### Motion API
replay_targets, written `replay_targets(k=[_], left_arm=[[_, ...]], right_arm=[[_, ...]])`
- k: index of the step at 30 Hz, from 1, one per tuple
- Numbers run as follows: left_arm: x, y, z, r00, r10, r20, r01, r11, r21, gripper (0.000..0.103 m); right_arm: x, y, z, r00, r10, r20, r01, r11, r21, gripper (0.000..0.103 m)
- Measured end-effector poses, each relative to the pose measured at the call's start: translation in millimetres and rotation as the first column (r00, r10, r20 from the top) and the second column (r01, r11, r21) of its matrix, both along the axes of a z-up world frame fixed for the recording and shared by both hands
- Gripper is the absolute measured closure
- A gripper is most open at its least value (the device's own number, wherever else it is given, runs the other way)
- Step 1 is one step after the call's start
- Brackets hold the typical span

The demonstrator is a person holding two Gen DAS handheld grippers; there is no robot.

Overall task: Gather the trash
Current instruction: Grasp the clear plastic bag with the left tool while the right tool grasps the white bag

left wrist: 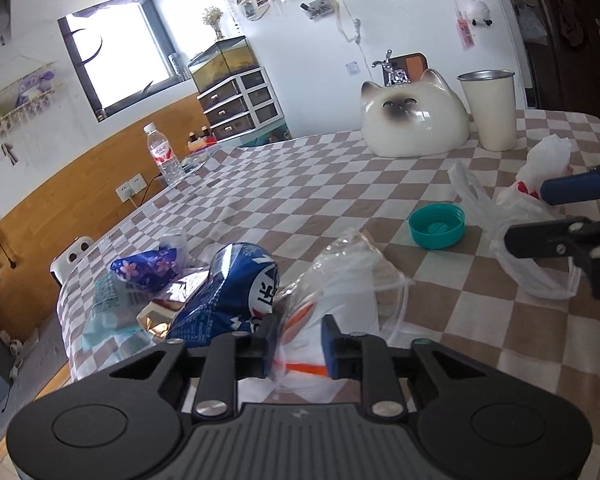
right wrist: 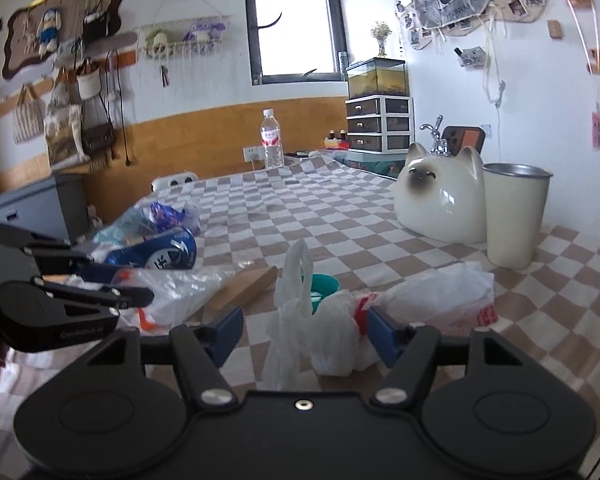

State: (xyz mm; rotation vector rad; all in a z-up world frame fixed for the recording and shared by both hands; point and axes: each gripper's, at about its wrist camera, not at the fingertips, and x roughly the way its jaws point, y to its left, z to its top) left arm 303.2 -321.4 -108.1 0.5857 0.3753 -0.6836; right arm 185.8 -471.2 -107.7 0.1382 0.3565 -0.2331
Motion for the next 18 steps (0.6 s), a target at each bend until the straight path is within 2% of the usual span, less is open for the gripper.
replay_targets(k=[2, 6, 8, 9, 10, 13, 18], left_arm=[[2, -2, 0, 1.000, 0.002, 0.001, -0.002, 1.000, -0.002, 0.090], [3, -4, 0, 1.000, 0.014, -0.004, -0.014, 1.000, -0.007, 0.092], [3, -2, 0, 1.000, 0.022, -0.014, -0.023, 0.999, -0.025, 0.093], [3, 0, 1, 0.999, 0.029, -0.020, -0.030, 0.999, -0.037, 0.093], [2, 2, 1, 0.999, 0.036, -0.027, -0.038, 0.998, -0.051, 0.094], [-1, 10, 4, 0.997, 0.056, -0.048, -0.060, 0.994, -0.090, 0.094], [-13, 23, 9, 0.995, 0.072, -0.064, -0.080, 0.988, -0.131, 0.096]], right_arm=[[6, 1, -2, 1.000, -0.016, -0.025, 0.015, 1.000, -0.028, 0.034], [13, 3, -9, 0.997, -0.051, -0.062, 0.045, 0.995, -0.092, 0.039], [12, 6, -11, 0.996, -0.055, -0.070, 0.046, 0.991, -0.126, 0.044], [11, 6, -11, 0.996, -0.057, -0.073, 0.047, 0.990, -0.135, 0.052], [9, 6, -12, 0.995, -0.060, -0.074, 0.049, 0.989, -0.143, 0.056], [3, 6, -12, 0.996, -0.049, -0.071, 0.039, 0.988, -0.147, 0.065], [-3, 3, -5, 0.997, -0.020, -0.070, 0.012, 0.994, -0.112, 0.072]])
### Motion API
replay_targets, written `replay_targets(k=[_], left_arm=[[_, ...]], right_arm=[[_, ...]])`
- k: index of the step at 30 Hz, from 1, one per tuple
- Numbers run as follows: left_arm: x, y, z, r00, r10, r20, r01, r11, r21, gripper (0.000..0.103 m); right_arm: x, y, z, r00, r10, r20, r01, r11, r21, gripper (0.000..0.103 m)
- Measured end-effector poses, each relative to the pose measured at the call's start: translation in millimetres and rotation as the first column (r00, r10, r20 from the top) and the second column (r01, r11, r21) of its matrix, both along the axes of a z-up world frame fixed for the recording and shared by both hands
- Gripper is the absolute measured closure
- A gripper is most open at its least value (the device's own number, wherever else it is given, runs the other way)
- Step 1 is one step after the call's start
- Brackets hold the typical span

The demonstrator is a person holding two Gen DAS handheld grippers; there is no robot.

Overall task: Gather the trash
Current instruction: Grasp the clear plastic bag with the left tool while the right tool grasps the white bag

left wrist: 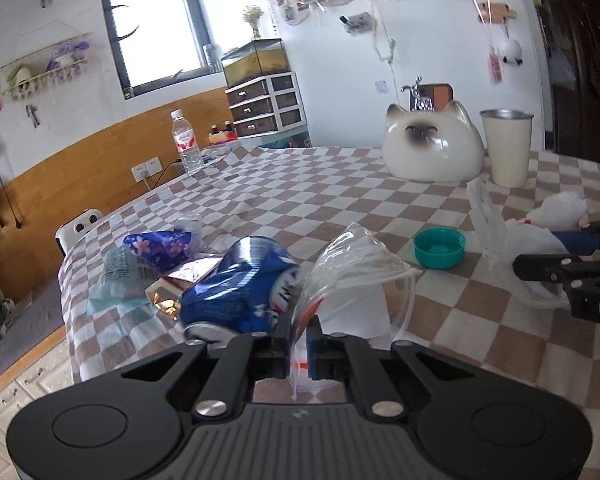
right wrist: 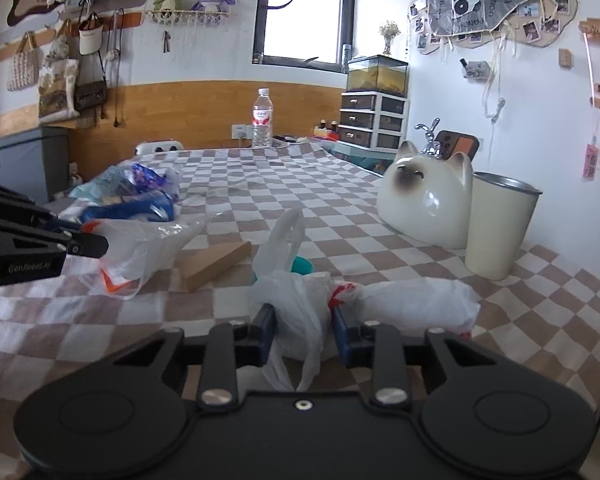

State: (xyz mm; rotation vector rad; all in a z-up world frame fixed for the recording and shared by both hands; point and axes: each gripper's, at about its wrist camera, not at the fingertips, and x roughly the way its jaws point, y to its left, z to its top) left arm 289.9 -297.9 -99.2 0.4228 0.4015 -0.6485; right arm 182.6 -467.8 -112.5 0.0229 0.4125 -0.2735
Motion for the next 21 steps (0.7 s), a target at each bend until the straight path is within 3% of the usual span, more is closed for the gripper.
replay_targets(k=[21], left_arm=[[-54, 89, 20, 0.995, 0.071, -0.071, -0.081, 0.985, -0.152, 0.097]], right_arm=[[-38, 56, 27, 0.994, 0.100, 0.047, -0.101, 0.995, 0.017, 0.074]])
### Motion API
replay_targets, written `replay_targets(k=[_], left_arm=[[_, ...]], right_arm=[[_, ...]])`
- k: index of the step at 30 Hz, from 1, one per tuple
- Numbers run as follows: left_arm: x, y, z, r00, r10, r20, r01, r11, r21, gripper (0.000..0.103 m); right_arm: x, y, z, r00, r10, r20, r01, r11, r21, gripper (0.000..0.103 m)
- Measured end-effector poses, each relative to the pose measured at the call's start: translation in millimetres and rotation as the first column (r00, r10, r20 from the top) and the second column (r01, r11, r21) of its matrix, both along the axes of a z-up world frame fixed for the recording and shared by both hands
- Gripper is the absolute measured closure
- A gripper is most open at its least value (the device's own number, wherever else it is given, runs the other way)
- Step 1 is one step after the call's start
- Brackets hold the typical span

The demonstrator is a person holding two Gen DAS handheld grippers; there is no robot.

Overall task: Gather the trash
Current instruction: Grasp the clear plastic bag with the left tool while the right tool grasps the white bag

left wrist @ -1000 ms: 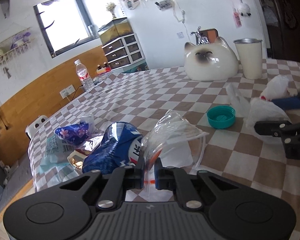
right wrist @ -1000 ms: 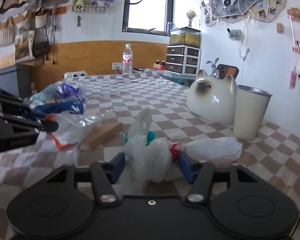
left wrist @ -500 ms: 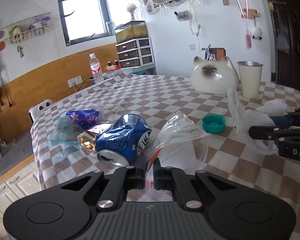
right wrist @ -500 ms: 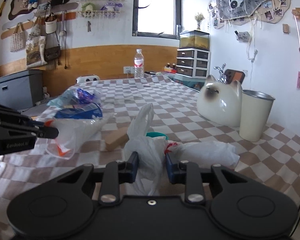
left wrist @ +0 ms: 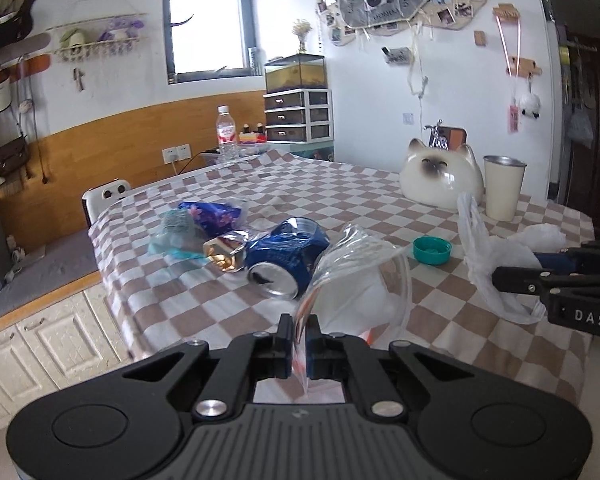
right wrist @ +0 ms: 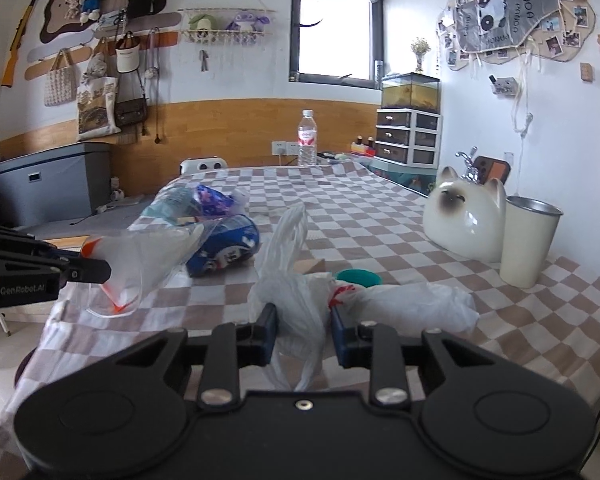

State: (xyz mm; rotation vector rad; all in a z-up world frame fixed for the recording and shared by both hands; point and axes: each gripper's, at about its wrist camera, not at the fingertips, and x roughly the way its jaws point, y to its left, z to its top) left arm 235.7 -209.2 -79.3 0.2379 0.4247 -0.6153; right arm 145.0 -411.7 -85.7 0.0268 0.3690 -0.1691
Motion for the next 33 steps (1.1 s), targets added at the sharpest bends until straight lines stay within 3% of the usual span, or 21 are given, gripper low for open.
replay_targets(k=[8, 11, 16, 19, 23, 33], left_arm=[[-13, 50, -7, 0.985, 0.004, -0.171, -0.036, 0.982, -0.185, 0.097], [-19, 55, -13, 0.981, 0.004, -0.192, -0.043, 0.980, -0.196, 0.097], [-25, 53, -16, 0.992, 0.007, -0.125, -0.023, 0.991, -0.132, 0.093], [-27, 47, -15, 0.999, 0.003, -0.033, -0.006, 0.998, -0.067, 0.080], [-27, 37, -13, 0.999, -0.029, 0.027, 0.029, 1.000, -0.002, 0.080], [-33, 29, -7, 0.984, -0.142, 0.109, 0.141, 0.990, 0.014, 0.079]], right_arm=[[-7, 28, 8, 0.995, 0.098, 0.024, -0.099, 0.992, 0.074, 0.074], [-5, 45, 13, 0.988, 0.151, 0.034, -0.153, 0.986, 0.071, 0.074], [-3, 71, 18, 0.974, 0.226, 0.033, -0.227, 0.973, 0.045, 0.074], [-3, 77, 19, 0.971, 0.235, 0.030, -0.236, 0.971, 0.033, 0.074], [-2, 78, 20, 0.973, 0.230, 0.024, -0.231, 0.973, 0.029, 0.074], [-1, 61, 21, 0.981, 0.195, 0.024, -0.196, 0.980, 0.043, 0.074]])
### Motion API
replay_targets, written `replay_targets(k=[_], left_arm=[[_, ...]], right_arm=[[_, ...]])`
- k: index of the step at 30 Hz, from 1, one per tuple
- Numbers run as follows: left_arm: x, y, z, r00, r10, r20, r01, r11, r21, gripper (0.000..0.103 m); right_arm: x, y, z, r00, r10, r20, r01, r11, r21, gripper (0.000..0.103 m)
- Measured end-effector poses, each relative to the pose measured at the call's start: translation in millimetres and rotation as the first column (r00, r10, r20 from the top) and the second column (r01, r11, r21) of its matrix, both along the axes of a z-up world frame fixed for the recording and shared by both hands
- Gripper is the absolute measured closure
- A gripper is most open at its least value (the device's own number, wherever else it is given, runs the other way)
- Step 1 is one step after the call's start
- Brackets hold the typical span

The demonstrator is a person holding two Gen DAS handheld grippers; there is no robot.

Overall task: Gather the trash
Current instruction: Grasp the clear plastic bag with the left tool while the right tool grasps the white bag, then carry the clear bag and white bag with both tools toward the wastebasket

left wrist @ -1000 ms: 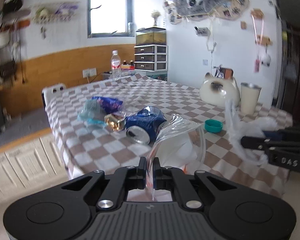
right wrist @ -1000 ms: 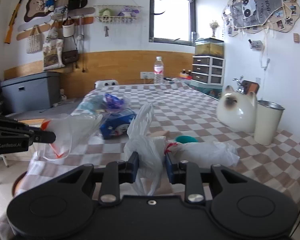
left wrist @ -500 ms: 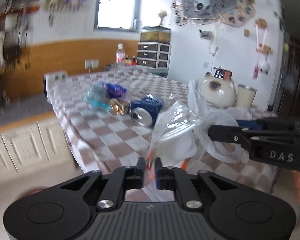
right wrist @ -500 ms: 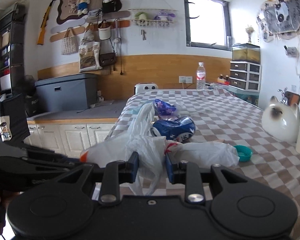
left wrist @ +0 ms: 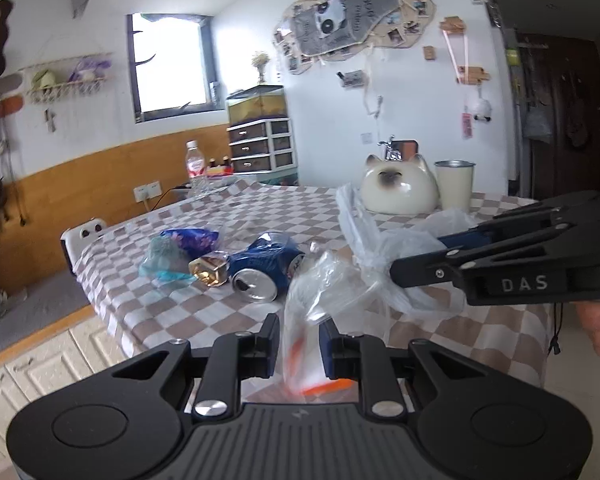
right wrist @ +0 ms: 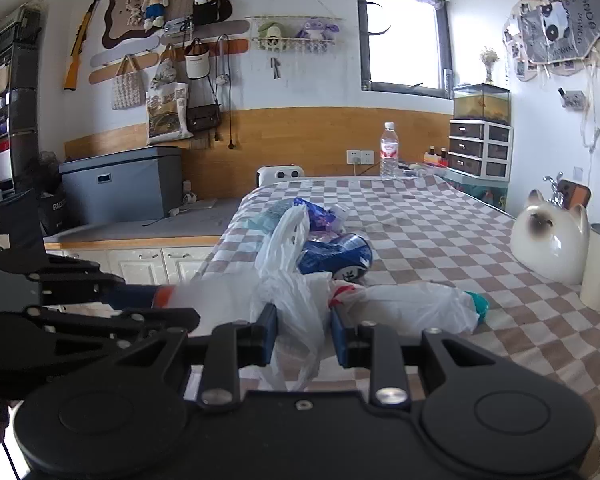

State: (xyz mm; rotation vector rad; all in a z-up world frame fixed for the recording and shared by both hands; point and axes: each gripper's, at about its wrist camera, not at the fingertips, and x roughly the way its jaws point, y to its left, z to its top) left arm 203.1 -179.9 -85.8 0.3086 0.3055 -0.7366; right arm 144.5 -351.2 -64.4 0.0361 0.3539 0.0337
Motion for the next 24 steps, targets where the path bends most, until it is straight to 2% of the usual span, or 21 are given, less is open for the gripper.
replay_targets(k=[9, 11, 13, 18, 24], left_arm=[[-1, -22, -11, 0.999, -0.019, 0.028, 0.014, 0.987, 0.159, 0.079], [0, -23, -13, 1.000, -0.011, 0.027, 0.007, 0.986, 0.168, 0.080], [0, -23, -14, 0.999, -0.001, 0.034, -0.005, 0.985, 0.173, 0.088], [6, -13, -5, 0.997, 0.075, 0.013, -0.076, 0.991, 0.110, 0.097], [14, 9, 11, 0.984, 0.161, -0.074, -0.161, 0.987, 0.009, 0.098]], right_arm=[[-1, -4, -4, 1.000, 0.001, -0.010, -0.001, 1.000, 0.010, 0.074], [-1, -3, -4, 1.000, 0.006, -0.011, -0.006, 1.000, 0.008, 0.074], [0, -1, -4, 1.000, 0.006, -0.011, -0.006, 1.000, 0.004, 0.074], [1, -5, -4, 1.000, -0.009, -0.021, 0.009, 1.000, 0.008, 0.074], [-2, -7, 4, 1.000, -0.020, -0.016, 0.020, 1.000, 0.000, 0.074]])
